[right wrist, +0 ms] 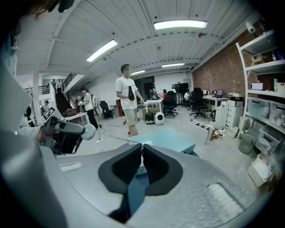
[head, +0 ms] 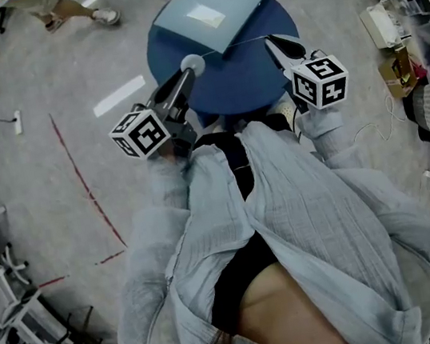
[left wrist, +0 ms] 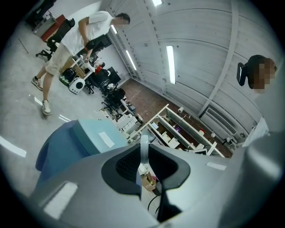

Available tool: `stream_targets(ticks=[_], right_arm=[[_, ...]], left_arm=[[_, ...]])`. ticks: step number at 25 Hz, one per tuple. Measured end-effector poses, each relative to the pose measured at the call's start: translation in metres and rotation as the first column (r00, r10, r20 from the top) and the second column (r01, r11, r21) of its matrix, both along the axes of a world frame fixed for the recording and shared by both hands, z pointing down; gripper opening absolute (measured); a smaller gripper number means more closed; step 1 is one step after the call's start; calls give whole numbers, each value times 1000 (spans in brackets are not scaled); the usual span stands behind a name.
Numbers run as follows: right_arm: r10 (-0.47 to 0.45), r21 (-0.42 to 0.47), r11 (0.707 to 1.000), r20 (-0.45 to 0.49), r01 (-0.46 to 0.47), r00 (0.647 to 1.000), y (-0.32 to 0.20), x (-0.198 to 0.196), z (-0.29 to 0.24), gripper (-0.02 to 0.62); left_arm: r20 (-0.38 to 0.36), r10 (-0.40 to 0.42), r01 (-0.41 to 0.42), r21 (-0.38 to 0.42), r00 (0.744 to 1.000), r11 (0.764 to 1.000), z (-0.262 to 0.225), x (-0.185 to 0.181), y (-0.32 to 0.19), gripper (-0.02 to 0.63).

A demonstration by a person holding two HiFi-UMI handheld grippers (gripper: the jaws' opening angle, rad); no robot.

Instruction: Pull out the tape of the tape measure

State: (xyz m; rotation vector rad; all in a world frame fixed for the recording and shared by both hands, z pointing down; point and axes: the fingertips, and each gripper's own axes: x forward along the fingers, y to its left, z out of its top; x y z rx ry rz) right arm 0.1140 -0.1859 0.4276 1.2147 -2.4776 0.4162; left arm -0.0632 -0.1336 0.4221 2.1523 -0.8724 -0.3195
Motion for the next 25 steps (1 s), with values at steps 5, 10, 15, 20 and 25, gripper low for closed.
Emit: stream_targets(ticks=[5, 10, 15, 20, 25], right_arm=[[37, 1, 999, 10, -37, 999, -2, 14, -3, 17], [37, -8, 999, 16, -37, 999, -2, 16, -1, 17], [24, -16, 1000, 3, -24, 1000, -1, 15, 4, 17], [31, -20, 999, -3, -31, 1000, -1, 15, 6, 17], [40, -18, 999, -4, -40, 999, -2, 16, 6, 17]], left_arm=[[24, -38, 37, 29, 999, 999, -4, -18, -3, 77], [-6, -74, 74, 1, 997, 997, -1, -19, -7, 77], [-61, -96, 94, -34, 994, 995, 3, -22, -9, 77], [-60, -98, 96, -41, 993, 995, 5, -24, -8, 77], [-13, -90, 90, -17, 996, 996, 5, -25, -9, 77]])
